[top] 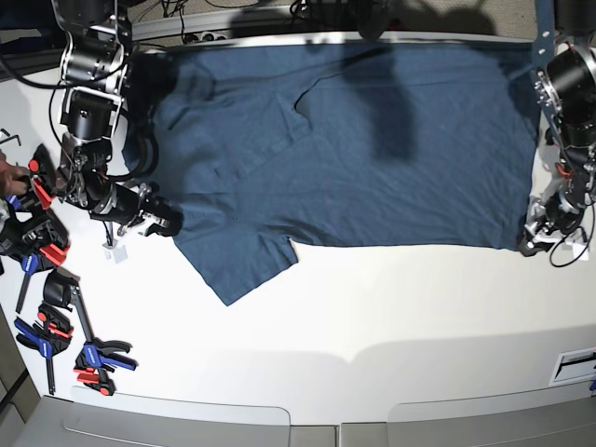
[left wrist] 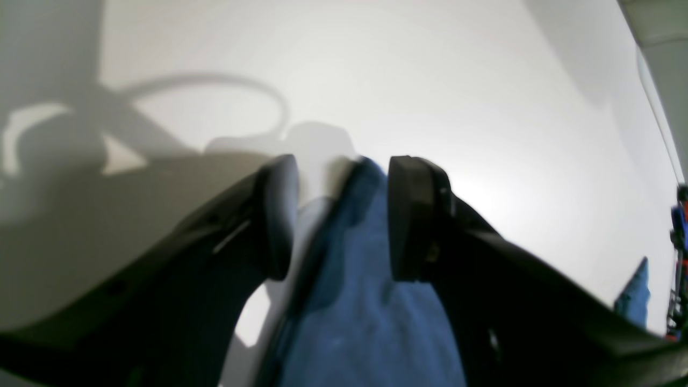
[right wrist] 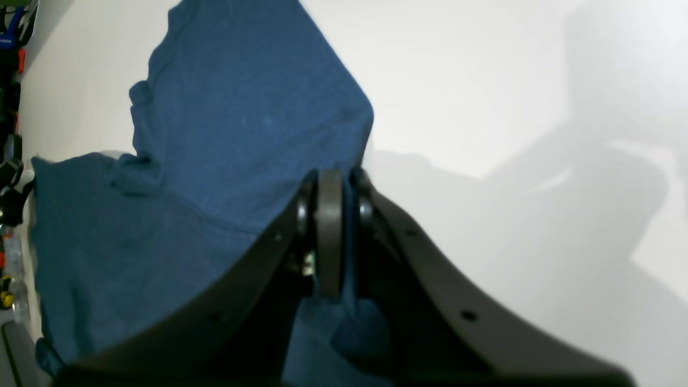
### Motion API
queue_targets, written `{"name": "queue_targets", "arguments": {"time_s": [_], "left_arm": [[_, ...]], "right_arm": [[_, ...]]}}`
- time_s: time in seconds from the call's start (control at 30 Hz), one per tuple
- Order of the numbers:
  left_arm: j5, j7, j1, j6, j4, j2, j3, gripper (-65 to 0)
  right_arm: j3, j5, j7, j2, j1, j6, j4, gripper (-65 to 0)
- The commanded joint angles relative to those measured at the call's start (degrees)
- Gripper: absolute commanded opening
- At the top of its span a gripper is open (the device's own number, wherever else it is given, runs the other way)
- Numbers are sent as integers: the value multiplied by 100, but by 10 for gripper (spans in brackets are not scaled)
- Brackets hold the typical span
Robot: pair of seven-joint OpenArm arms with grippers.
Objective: Fold the T-shirt properly
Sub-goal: 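Reach the left gripper to the opposite hem corner and grasp it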
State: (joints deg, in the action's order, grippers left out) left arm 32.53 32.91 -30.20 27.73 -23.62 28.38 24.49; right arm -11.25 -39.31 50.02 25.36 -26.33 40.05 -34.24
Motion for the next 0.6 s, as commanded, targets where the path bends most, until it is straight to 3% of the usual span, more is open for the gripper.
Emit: {"name": "queue_targets", "arguments": {"time_s": [0.0,0.33,0.4,0.47,0.57], "left_arm": [[-55,175,-96,26,-26,22,9,-394],[-160,221,-94,83,-26,-164,-297,-404],[-160,219,-94,83,-26,-142,-503,-489],[-155,214,-94,109,-35,-120,-627,-650],[-83,214,-96,280,-42,-50,-632,-650]], "right_arm": [[0,-31,-24,81,-127,-5,-63,-650],[0,-31,-17,83,-127,-5,-63,-650],[0,-35,-2,81,-127,-5,-63,-650],[0,-44,22,83,-127,-5,-63,-650],[0,-389,229,103,-129,-5,-87,-650]]}}
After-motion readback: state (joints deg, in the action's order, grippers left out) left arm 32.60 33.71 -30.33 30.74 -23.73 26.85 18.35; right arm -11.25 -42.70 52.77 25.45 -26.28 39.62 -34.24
